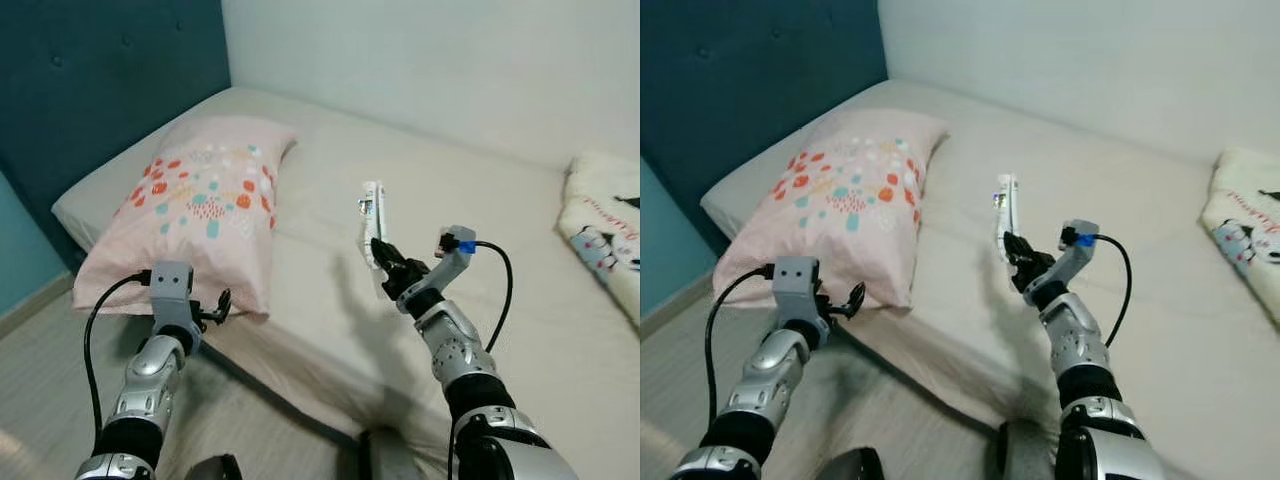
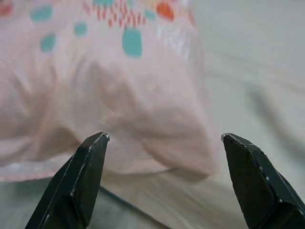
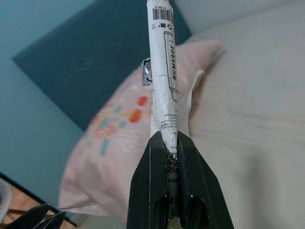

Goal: Clean up the room

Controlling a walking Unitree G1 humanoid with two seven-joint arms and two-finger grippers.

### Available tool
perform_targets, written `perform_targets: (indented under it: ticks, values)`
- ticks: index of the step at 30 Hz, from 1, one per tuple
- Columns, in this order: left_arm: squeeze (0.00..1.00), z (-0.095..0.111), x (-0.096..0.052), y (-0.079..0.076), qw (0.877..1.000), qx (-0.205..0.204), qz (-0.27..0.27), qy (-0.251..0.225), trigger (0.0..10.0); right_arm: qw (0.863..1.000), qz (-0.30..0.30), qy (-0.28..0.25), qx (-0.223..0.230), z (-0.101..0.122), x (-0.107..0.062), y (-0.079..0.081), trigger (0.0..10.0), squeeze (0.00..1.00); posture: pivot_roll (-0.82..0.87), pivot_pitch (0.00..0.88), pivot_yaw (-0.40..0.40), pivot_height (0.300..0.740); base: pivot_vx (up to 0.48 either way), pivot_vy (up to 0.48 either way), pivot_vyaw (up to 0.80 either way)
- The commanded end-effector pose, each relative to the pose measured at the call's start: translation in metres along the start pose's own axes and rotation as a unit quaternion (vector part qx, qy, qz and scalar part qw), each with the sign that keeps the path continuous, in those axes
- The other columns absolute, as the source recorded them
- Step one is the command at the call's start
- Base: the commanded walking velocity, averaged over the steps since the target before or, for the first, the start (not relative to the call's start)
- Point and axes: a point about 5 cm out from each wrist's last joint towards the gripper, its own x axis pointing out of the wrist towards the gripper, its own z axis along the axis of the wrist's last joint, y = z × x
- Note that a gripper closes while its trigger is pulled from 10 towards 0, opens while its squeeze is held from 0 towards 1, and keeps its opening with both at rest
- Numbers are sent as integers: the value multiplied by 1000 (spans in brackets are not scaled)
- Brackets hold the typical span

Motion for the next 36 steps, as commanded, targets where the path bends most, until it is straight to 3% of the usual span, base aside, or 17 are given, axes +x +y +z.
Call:
perform_targets:
  ticks: [1, 4, 10, 11, 12, 14, 16, 18, 19, 20, 22, 25, 28, 31, 32, 33, 36]
  values:
    - [0, -5, -4, 4, 1000, 0, 8, 9, 10000, 1000, 5, 17, 2, -9, -3, 1, 0, 0, -44, 20, -40, 625, 0, 0, 0]
    - [0, -30, -16, 6, 998, 9, 29, 61, 10000, 998, 13, 63, 1, -36, -9, 9, 0, 0, -43, 3, -40, 645, 0, 0, 0]
    - [0, -50, -24, 11, 993, 6, 46, 104, 10000, 995, 5, 95, -5, -52, -16, 7, 0, 0, -44, 0, -47, 665, 0, 0, 0]
    - [0, -63, -31, 13, 990, 6, 54, 131, 10000, 993, -1, 118, -11, -61, -22, 5, 0, 0, -44, 0, -47, 670, 0, 0, 0]
    - [0, -89, -48, 16, 979, 5, 66, 193, 10000, 987, -14, 160, -18, -79, -35, 0, 0, 0, -40, 0, -49, 680, 0, 0, 0]
    - [0, -93, -52, 17, 977, 5, 68, 204, 10000, 986, -16, 166, -18, -82, -37, -1, 0, 0, -40, 0, -49, 685, 0, 0, 0]
    - [0, -129, -89, 29, 947, -34, 125, 293, 10000, 976, -42, 213, -1, -102, -58, -10, 0, 0, -35, 0, -54, 695, 0, 0, 0]
    - [0, -152, -121, 36, 916, -75, 178, 351, 10000, 966, -66, 249, 2, -116, -74, -16, 0, 0, -31, 0, -58, 705, 0, 0, 0]
    - [0, -158, -132, 39, 905, -89, 198, 366, 10000, 963, -75, 260, 0, -119, -80, -19, 0, 0, -31, 0, -58, 710, 0, 0, 0]
    - [0, -158, -132, 39, 905, -89, 198, 366, 10000, 963, -75, 260, 0, -119, -80, -19, 0, 0, -31, 0, -58, 710, 0, 0, 0]
    - [0, -171, -156, 42, 882, -98, 227, 401, 10000, 953, -96, 289, -10, -128, -95, -25, 0, 0, -34, 0, -57, 725, 0, 0, 0]
    - [0, -178, -168, 41, 875, -79, 219, 424, 10000, 943, -128, 308, -4, -133, -109, -32, 0, 0, -34, 0, -58, 735, 0, 0, 0]
    - [0, -187, -187, 40, 860, -62, 215, 459, 10000, 914, -226, 337, 20, -143, -151, -52, 0, 0, -24, 0, -64, 740, 0, 0, 0]
    - [0, -188, -189, 39, 857, -62, 209, 467, 10000, 895, -274, 348, 50, -150, -177, -59, 0, 0, -20, 0, -68, 740, 0, 0, 0]
    - [0, -188, -188, 39, 858, -61, 205, 467, 10000, 894, -274, 348, 68, -153, -183, -58, 8941, 0, -20, 0, -68, 740, 0, 0, 0]
    - [0, -188, -187, 38, 859, -59, 202, 467, 10000, 891, -265, 363, 64, -157, -188, -57, 10000, 0, -19, 0, -67, 740, 0, 0, 0]
    - [0, -188, -187, 38, 859, -58, 201, 467, 10000, 888, -253, 381, 53, -160, -193, -55, 10000, 0, -18, 0, -68, 740, 0, 0, 0]
